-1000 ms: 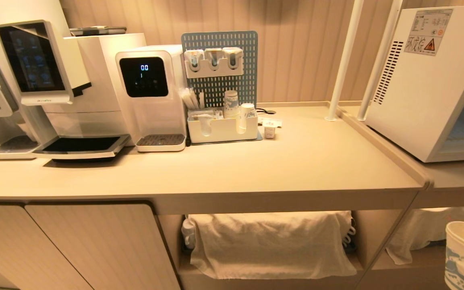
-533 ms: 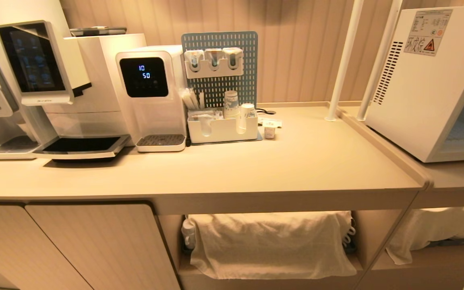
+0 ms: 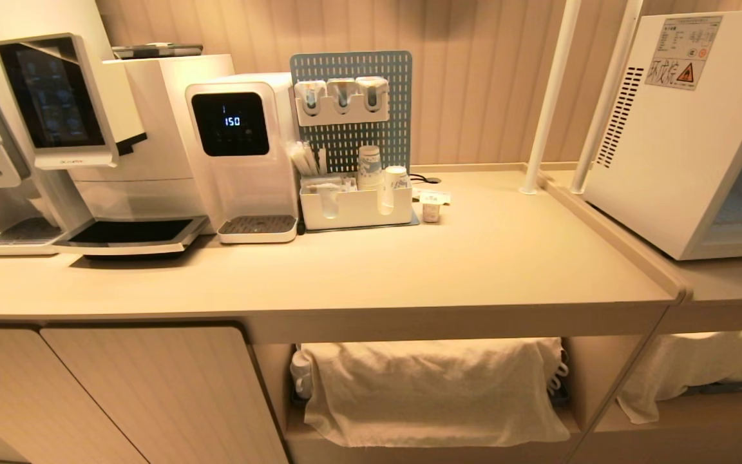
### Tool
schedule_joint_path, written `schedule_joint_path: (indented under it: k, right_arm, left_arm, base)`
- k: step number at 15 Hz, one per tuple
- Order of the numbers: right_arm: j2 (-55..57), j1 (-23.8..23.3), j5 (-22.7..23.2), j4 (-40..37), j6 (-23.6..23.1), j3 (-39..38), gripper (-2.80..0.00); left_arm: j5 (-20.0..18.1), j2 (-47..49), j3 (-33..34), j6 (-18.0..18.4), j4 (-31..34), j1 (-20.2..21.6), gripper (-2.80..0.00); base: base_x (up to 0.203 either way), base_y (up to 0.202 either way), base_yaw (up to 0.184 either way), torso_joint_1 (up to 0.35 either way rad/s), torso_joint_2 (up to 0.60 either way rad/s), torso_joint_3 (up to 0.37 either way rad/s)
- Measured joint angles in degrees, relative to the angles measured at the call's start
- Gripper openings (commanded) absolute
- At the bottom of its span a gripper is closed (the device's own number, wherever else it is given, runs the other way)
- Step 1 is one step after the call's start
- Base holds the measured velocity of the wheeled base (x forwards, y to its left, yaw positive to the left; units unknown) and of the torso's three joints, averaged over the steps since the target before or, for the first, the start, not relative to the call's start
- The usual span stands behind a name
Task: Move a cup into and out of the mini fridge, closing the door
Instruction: Put the paper cup in the freezer
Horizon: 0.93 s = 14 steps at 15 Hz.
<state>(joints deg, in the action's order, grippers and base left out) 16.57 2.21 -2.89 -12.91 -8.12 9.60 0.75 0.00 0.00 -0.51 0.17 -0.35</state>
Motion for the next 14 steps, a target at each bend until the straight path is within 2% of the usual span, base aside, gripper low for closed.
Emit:
schedule_joint_path:
  k: [7, 12, 14]
  right_arm:
    - [-12.8, -2.1, 4.2, 0.4, 0.1, -4.7, -2.80]
    - [-16.2, -2.2, 3.6, 12.4, 2.1, -9.2, -2.80]
    - [-16.5, -2.3, 3.5, 12.7, 2.7, -9.5, -2.80]
  left_arm:
    - [0.0, 0.0, 0.0, 0.0, 0.0, 0.0, -2.80]
    - [0.0, 0.0, 0.0, -0.1, 0.0, 0.0, -2.80]
    - [0.0, 0.0, 0.0, 0.0, 0.0, 0.0, -2.80]
  base:
    - [0.000, 0.000, 0.000, 0.000, 0.00, 0.000]
    - [0.000, 0.000, 0.000, 0.000, 0.00, 0.000]
    - [0.000, 0.000, 0.000, 0.000, 0.00, 0.000]
